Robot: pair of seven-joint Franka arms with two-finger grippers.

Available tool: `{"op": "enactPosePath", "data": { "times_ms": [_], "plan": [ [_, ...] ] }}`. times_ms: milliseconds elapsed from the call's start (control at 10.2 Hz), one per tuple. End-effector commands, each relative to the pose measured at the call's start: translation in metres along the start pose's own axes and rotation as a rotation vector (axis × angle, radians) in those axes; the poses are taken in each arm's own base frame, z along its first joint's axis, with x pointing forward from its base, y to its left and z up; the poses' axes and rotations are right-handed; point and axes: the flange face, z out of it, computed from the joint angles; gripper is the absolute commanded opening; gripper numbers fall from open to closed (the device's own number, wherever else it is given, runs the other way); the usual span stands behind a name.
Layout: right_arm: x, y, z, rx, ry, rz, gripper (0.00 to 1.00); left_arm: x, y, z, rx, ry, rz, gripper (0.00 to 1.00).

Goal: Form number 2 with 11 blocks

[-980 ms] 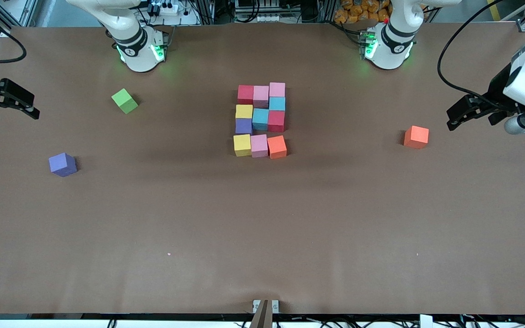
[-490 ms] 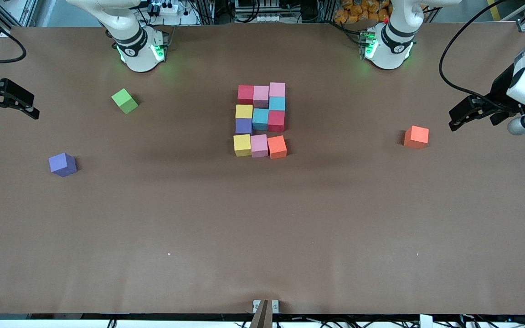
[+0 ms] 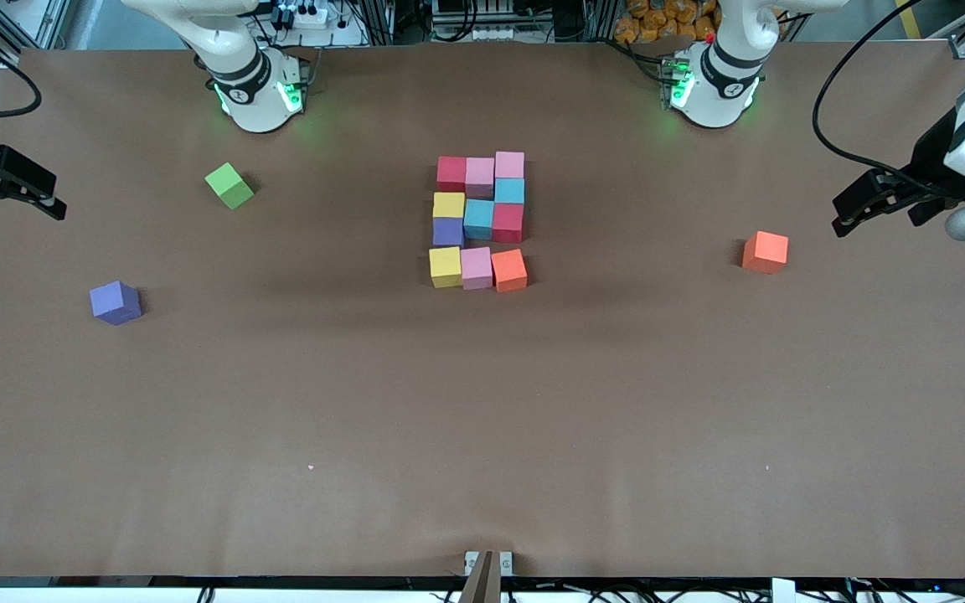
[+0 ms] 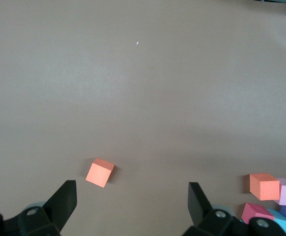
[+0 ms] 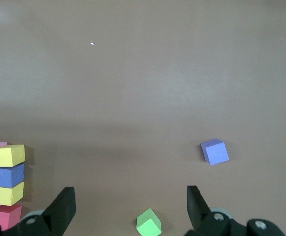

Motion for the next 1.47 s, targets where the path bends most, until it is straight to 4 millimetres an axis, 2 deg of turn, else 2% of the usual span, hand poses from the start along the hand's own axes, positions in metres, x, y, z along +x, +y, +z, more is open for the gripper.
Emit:
{"op": "enactPosePath", "data": {
  "times_ms": [0,196,686,980,1372],
  "plan": [
    [-0.001,0.003,-0.003,0.01,0.0,0.0,1.0,-0.003,-0.005,-0.004,-0.005,-0.003,0.078,1.0],
    [0.0,0.003,-0.003,0.009,0.002,0.0,1.0,-0.005,0.001,-0.007,-0.012,-0.001,0.115,1.0],
    [0.001,0.003,-0.002,0.009,0.006,-0.001,1.0,-0.002,-0.002,-0.002,-0.015,-0.014,0.109,1.0],
    [0.001,0.004,-0.003,0.009,0.008,-0.001,1.0,-0.005,0.009,-0.003,-0.017,-0.013,0.124,1.0],
    [0.0,0.01,-0.003,0.008,0.008,0.01,1.0,-0.011,0.012,0.003,-0.015,-0.058,0.14,1.0]
  ]
}}
